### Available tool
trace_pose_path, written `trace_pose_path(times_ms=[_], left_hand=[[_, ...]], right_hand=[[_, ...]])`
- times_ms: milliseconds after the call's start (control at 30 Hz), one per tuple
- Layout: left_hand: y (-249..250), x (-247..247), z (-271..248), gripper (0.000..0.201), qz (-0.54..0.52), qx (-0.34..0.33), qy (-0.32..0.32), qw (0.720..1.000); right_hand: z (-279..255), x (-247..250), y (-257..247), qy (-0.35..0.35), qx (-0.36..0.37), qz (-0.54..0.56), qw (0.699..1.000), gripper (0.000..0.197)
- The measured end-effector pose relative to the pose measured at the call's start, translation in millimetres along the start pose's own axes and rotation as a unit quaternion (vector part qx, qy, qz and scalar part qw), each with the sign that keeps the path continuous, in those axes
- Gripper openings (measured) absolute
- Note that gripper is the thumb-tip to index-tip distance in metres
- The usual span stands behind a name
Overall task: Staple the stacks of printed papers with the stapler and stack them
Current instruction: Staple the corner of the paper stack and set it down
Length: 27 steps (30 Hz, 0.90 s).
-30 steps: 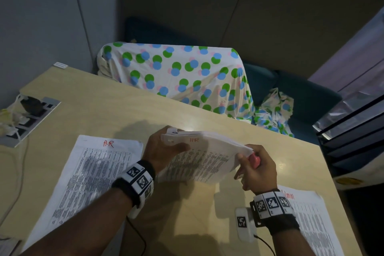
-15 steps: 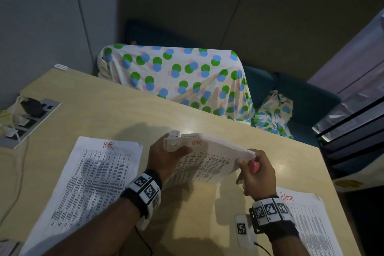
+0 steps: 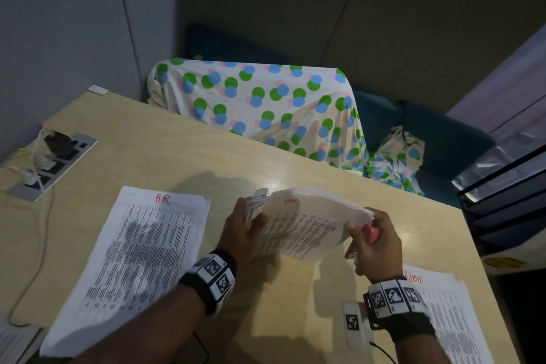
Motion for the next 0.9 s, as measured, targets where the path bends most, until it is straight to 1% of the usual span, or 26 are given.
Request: trace_pose_path(times_ms=[67, 133, 233, 300, 367, 433, 500, 567, 633, 667, 700, 733, 800, 833, 900], left_hand=[[-1, 2, -2, 0.049, -0.013, -0.020, 0.018, 1.000], [0, 4, -2, 0.045, -0.022, -0.028, 0.039, 0.999], [-2, 4, -1, 0.049, -0.019, -0.037, 0.060, 0.997], [-4, 2, -1, 0.052, -0.013, -0.044, 0.063, 0.997], [-8, 1, -2, 0.047, -0.008, -0.039, 0.060, 0.997], [-11, 1, -3, 0.043, 0.000, -0.039, 0.060, 0.997], [-13, 2, -3, 0.038, 0.017, -0.050, 0.065, 0.997], [-13, 2, -2, 0.028, 0.030, -0.064, 0.067, 0.995], [-11, 3, -2, 0.019, 0.041, -0.072, 0.067, 0.994], [-11, 4, -2, 0.014, 0.046, -0.070, 0.066, 0.994], [-10, 4, -3, 0.009, 0.049, -0.068, 0.066, 0.994], [-9, 5, -3, 0.008, 0.050, -0.070, 0.068, 0.994], [-5, 2, -3, 0.013, 0.050, -0.084, 0.069, 0.993], [-3, 1, -2, 0.013, 0.047, -0.091, 0.065, 0.993], [2, -5, -1, 0.012, 0.044, -0.103, 0.058, 0.992]], right_hand=[[0, 2, 1, 0.006, -0.002, -0.011, 1.000, 0.025], [-1, 3, -2, 0.005, 0.006, -0.018, 1.000, 0.025], [-2, 4, -7, -0.002, 0.000, -0.014, 1.000, 0.030], [-3, 5, -8, 0.004, -0.006, -0.013, 1.000, 0.033], [-3, 5, -11, -0.002, -0.010, -0.017, 1.000, 0.037], [-2, 6, -12, -0.004, -0.026, -0.012, 1.000, 0.046], [-2, 13, -11, 0.028, -0.044, 0.004, 0.999, 0.059], [-5, 28, -16, 0.092, -0.042, 0.038, 0.994, 0.063], [-11, 49, -33, 0.177, -0.022, 0.084, 0.980, 0.065], [-15, 58, -47, 0.211, 0.003, 0.119, 0.970, 0.067], [-16, 66, -59, 0.232, 0.037, 0.155, 0.959, 0.067], [-17, 71, -74, 0.240, 0.068, 0.200, 0.948, 0.064], [-17, 67, -105, 0.212, 0.110, 0.293, 0.926, 0.055], [-17, 60, -120, 0.195, 0.133, 0.321, 0.917, 0.050], [-16, 40, -147, 0.164, 0.173, 0.334, 0.912, 0.041]])
Point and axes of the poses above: each hand's wrist, its own z-axis towards the middle knuckle, its own x-axis out of the back of the hand, y = z × x, the point moved 5 cm from there along z, towards the middle knuckle, and after that the axes turned 4 degrees about -x, right-handed, at the moved point
